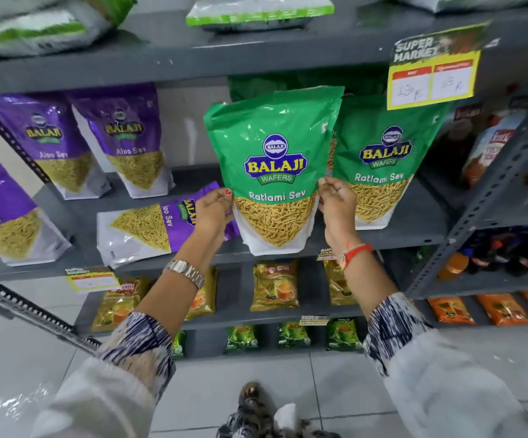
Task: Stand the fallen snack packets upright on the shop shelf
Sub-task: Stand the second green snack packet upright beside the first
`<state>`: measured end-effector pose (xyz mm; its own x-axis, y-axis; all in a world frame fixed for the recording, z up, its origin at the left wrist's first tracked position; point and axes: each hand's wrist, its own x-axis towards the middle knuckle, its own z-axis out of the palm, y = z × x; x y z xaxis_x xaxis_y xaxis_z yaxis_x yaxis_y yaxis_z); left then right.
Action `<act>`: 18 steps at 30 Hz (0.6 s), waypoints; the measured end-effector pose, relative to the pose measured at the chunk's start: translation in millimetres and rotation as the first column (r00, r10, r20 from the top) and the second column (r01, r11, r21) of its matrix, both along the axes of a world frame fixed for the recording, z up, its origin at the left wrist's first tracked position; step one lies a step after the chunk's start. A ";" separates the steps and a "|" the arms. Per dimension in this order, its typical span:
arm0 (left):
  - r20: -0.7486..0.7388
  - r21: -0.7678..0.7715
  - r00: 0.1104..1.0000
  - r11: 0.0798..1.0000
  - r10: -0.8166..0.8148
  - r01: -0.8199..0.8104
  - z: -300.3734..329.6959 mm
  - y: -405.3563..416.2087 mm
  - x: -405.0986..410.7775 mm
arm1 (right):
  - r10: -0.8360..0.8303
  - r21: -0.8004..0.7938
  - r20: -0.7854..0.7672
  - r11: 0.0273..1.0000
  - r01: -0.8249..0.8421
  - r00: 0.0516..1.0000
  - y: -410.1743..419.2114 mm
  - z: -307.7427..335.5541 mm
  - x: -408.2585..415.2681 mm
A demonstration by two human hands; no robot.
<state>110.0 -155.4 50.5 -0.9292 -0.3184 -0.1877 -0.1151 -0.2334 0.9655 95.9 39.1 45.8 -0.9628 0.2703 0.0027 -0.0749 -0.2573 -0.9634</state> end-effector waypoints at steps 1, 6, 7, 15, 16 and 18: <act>0.004 0.012 1.000 1.000 0.003 -0.003 0.0 2.4 -6.0 | -0.003 -0.005 0.010 1.000 0.003 1.000 0.7 -0.9 -6.3; -0.006 0.047 1.000 0.999 -0.005 0.006 7.3 14.3 -32.1 | -0.001 -0.008 0.006 1.000 0.001 1.000 6.5 -1.7 -33.1; -0.004 0.051 1.000 0.999 -0.009 0.009 8.1 15.1 -37.3 | -0.007 -0.002 0.000 1.000 0.007 1.000 7.3 -2.2 -37.4; 0.043 0.055 0.997 0.996 -0.065 0.063 -12.9 19.0 -58.9 | -0.033 0.024 0.000 0.999 0.033 0.999 12.4 -32.3 -50.8; 0.040 0.054 0.997 0.996 -0.071 0.069 -13.7 18.8 -60.8 | -0.037 0.021 -0.001 0.999 0.037 0.999 12.1 -32.1 -52.0; 0.034 0.055 0.996 0.996 -0.077 0.075 -15.7 17.2 -64.9 | -0.043 0.013 -0.003 0.999 0.043 0.999 11.1 -33.1 -55.6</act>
